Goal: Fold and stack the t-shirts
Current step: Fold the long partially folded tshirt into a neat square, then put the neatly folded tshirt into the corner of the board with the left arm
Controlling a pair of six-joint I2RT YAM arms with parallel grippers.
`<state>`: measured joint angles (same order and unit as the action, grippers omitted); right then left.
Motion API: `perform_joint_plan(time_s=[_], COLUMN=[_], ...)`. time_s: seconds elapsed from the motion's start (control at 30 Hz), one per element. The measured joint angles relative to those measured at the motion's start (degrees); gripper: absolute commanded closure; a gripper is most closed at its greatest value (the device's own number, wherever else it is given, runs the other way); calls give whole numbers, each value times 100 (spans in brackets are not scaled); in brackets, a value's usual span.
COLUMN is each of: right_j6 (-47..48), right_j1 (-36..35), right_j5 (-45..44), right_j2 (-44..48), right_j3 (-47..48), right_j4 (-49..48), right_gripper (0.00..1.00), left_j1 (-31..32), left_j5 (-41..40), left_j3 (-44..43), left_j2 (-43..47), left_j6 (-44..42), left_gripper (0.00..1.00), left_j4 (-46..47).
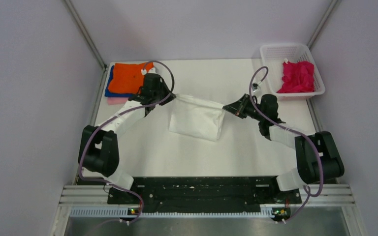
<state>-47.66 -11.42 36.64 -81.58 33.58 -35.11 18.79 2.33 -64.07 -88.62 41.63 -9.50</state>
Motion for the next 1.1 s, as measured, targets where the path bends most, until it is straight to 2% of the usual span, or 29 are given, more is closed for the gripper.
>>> perform_joint_plan(time_s=[0.27, 0.3, 0.33, 0.37, 0.4, 0.43, 0.47, 0.5, 0.6, 0.73, 0.87, 1.1], right_j6=[452, 533, 601, 691, 780, 824, 949, 1038, 1268, 1419, 1508, 1528], right_j1=[85, 98, 107, 118, 125, 144, 184, 216, 278, 295, 240, 122], right_j5=[-516, -590, -645, -708, -778, -861, -927, -994, -1158, -1320, -1445, -1609], right_j2=[-1062, -1189, -1292, -1429, -1558, -1672, -1801, -1917, -2044, -1777, -866, 826], right_j3=[750, 859, 946, 1067, 1189, 1290, 1438, 1572, 1832, 1764, 1207, 299], right_j4=[243, 284, 323, 372, 446, 518, 636, 732, 1036, 1270, 1502, 1757], right_gripper=[100, 93, 77, 53, 30, 12, 3, 1, 1, 1, 1, 1], left_j1=[-140, -155, -170, -186, -201, -229, -273, -334, -476, -568, -520, -428], left_j5=[223, 264, 308, 358, 404, 435, 481, 520, 601, 844, 1239, 1436], left_j3=[-1023, -1167, -1329, -1486, -1606, -1779, -1954, -2122, -2317, -2310, -2114, -1705], left_j2=[-1432, -1600, -1779, -1947, -2085, -2238, -2385, -2529, -2647, -2625, -2612, -2612], left_j6=[0, 0, 0, -2, -61, -81, -79, -61, -81, -278, -625, -876], left_gripper=[100, 87, 61, 28, 5, 2, 1, 1, 1, 1, 1, 2], left_j4=[-7, -31, -61, -76, -96, -149, -173, -179, -201, -247, -476, -949])
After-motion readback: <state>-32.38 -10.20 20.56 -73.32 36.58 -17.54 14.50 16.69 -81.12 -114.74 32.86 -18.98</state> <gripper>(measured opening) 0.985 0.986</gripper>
